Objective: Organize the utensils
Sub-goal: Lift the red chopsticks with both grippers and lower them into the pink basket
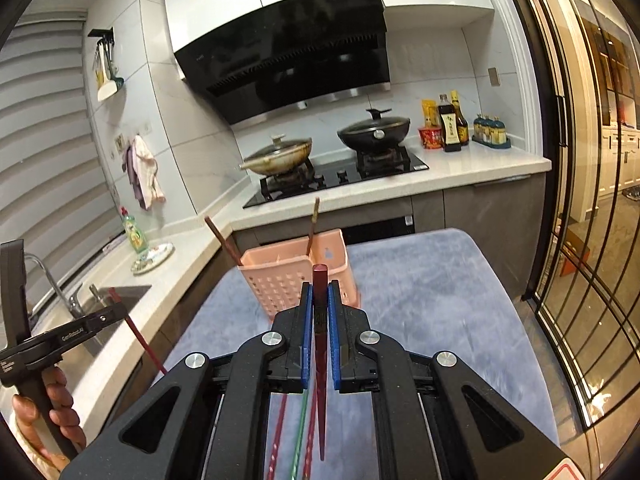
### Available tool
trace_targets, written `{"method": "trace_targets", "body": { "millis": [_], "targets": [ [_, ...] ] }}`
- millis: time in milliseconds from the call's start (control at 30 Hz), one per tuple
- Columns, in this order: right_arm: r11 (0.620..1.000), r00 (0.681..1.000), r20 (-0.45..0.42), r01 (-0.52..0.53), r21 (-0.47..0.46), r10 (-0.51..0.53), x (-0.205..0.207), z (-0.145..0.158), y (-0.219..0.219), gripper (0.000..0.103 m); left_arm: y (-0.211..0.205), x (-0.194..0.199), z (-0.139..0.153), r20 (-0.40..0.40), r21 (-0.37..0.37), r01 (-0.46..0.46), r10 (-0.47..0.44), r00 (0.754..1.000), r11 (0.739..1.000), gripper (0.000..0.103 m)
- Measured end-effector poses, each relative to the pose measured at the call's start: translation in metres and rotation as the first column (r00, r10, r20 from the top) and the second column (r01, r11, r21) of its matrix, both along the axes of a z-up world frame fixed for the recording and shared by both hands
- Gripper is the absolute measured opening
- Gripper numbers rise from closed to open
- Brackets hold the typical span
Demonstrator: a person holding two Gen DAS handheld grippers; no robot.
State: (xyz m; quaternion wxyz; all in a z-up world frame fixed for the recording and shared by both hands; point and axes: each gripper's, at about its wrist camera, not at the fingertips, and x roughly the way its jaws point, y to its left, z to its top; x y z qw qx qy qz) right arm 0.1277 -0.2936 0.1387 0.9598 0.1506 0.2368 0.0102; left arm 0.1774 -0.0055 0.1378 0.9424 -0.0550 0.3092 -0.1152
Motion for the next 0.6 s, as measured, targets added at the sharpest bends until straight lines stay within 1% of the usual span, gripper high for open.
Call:
{"method": "trace_targets", "body": {
  "millis": [167,267,433,533,600],
  "targets": [
    [1.000,0.997,0.071,-0.013,0.014,0.012,0.033,0.032,0.002,0.007,-0.010,0.026,0.039,0.074,-0.021,0.009,-0.008,0.997,1.000,0.007],
    [0.999,0.992,0.126,-0.010,0.034,0.006,0.064,0.054,0.001,0.007,-0.016,0.044,0.063,0.128,-0.035,0.010,-0.005,0.992,0.999,0.007],
    [0.998,0.984,0.178,-0.008,0.067,-0.004,0.120,0.078,-0.002,0.007,-0.030,0.084,0.099,0.216,-0.055,0.006,0.006,0.976,0.998,0.007],
    [0.998,0.982,0.190,-0.003,0.063,-0.009,0.150,0.084,0.001,0.007,-0.036,0.110,0.109,0.240,-0.070,0.004,0.013,0.971,0.998,0.007],
    [0.998,0.983,0.185,-0.003,0.062,-0.008,0.172,0.082,0.003,0.007,-0.042,0.127,0.108,0.247,-0.066,-0.006,0.022,0.969,0.998,0.007]
  ]
}}
